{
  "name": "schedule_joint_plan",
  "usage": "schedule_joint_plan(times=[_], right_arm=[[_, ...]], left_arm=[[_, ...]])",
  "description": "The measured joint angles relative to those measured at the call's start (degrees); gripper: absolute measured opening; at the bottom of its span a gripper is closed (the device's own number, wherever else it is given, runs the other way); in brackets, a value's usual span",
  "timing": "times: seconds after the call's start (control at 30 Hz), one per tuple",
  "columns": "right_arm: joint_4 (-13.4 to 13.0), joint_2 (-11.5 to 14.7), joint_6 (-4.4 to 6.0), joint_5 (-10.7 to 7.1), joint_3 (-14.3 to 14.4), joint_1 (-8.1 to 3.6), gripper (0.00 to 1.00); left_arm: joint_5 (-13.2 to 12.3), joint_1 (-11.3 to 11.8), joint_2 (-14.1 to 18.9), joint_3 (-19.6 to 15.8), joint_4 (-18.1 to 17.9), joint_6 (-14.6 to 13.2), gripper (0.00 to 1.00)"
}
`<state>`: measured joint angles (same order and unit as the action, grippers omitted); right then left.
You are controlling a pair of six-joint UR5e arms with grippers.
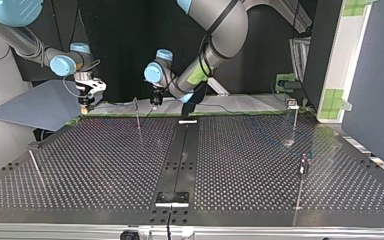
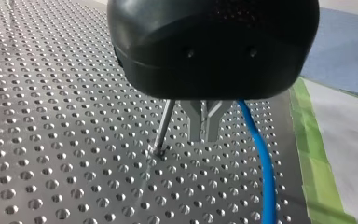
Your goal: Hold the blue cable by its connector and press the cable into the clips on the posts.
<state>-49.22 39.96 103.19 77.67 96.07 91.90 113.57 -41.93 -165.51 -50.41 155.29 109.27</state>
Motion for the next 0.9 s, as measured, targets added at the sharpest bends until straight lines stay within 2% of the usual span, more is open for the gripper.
schedule_joint_plan(times=[0.27, 0.57, 0.9], right_arm=[[-0.69, -0.07, 0.02, 0.19, -0.10, -0.06, 0.00], [-1.52, -0.63, 0.25, 1.27, -0.23, -0.21, 0.00], [-0.77, -3.10, 0.45, 0.97, -2.88, 0.05, 0.00]], left_arm=[[-0.17, 0.73, -0.02, -0.11, 0.10, -0.18, 0.01], [-1.20, 1.22, -0.03, -0.46, 0.27, -0.37, 0.01], [-1.71, 2.14, -0.02, 0.85, 1.26, -0.44, 0.01]])
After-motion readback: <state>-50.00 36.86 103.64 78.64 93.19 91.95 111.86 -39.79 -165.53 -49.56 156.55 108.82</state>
